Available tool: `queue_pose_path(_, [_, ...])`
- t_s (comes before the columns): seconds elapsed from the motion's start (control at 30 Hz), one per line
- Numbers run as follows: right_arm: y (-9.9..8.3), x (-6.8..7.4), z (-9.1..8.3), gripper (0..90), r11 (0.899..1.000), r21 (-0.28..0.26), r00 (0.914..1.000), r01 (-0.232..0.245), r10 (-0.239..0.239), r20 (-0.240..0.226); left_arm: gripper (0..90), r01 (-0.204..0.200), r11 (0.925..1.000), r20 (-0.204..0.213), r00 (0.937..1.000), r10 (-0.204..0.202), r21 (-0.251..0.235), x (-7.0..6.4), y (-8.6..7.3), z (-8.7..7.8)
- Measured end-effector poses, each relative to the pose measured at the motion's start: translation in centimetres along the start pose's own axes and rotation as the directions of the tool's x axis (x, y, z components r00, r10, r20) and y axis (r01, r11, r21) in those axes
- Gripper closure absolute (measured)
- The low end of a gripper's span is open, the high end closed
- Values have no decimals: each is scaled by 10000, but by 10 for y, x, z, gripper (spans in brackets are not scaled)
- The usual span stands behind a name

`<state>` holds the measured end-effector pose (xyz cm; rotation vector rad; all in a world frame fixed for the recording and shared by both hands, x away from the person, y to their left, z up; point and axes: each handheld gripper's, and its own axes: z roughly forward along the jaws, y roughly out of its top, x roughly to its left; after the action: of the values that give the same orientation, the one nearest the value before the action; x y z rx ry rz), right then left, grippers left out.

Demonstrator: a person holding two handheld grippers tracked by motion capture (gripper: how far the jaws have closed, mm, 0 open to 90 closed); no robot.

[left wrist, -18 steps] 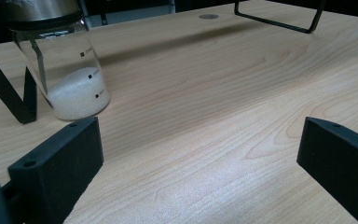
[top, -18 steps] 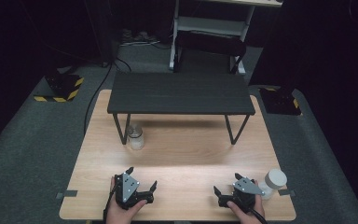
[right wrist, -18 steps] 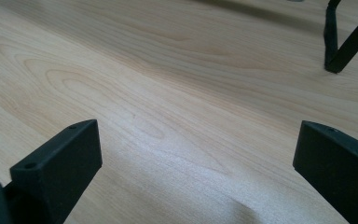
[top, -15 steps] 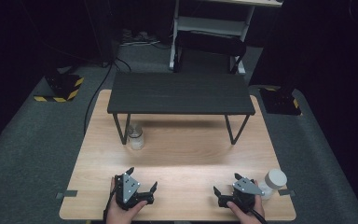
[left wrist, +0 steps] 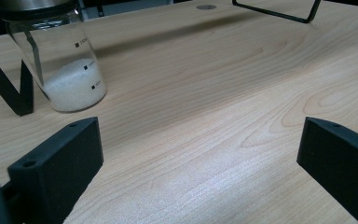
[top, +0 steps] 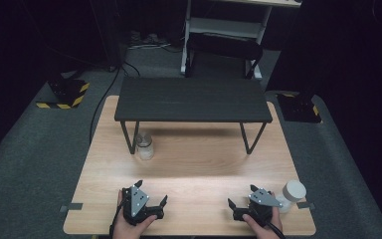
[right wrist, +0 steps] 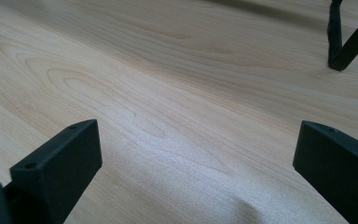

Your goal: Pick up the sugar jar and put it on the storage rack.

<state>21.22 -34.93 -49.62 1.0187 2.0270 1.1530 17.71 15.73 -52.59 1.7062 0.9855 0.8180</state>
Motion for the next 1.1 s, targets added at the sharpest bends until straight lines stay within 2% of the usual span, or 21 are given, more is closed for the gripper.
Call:
queue_pose_path(0.2, [2, 4, 0, 6, 9999, 155, 9999, -45, 42, 163, 7, 170, 9996, -137, 9998, -166, 233, 2, 2, -2])
queue_pose_path(0.53, [3, 2, 0, 6, 9998, 192, 9999, -48, 46, 95, 6, 434, 9984, -370, 9984, -420, 373, 8, 3, -4])
queue_pose_path(0.67, [3, 2, 0, 6, 9998, 188, 9999, -82, 81, 82, 7, 558, 9979, -474, 9974, -542, 315, 11, 2, -4])
queue_pose_path(0.93, [2, 1, 0, 6, 9998, 173, 10000, -56, 55, 36, 7, 547, 9984, -678, 9963, -535, 157, 18, 7, -1])
queue_pose_path(0.97, [2, 1, 0, 6, 9999, 161, 10000, -51, 50, 41, 7, 579, 9983, -676, 9961, -571, 101, 20, 8, -1])
queue_pose_path(1.0, [2, 1, 0, 6, 9999, 154, 10000, -45, 45, 43, 6, 797, 9968, -676, 9946, -793, 31, 24, 9, 0])
queue_pose_path(1.1, [2, 1, 0, 6, 9999, 153, 10000, 18, -18, 30, 6, 618, 9981, -732, 9954, -621, -71, 29, 12, 3])
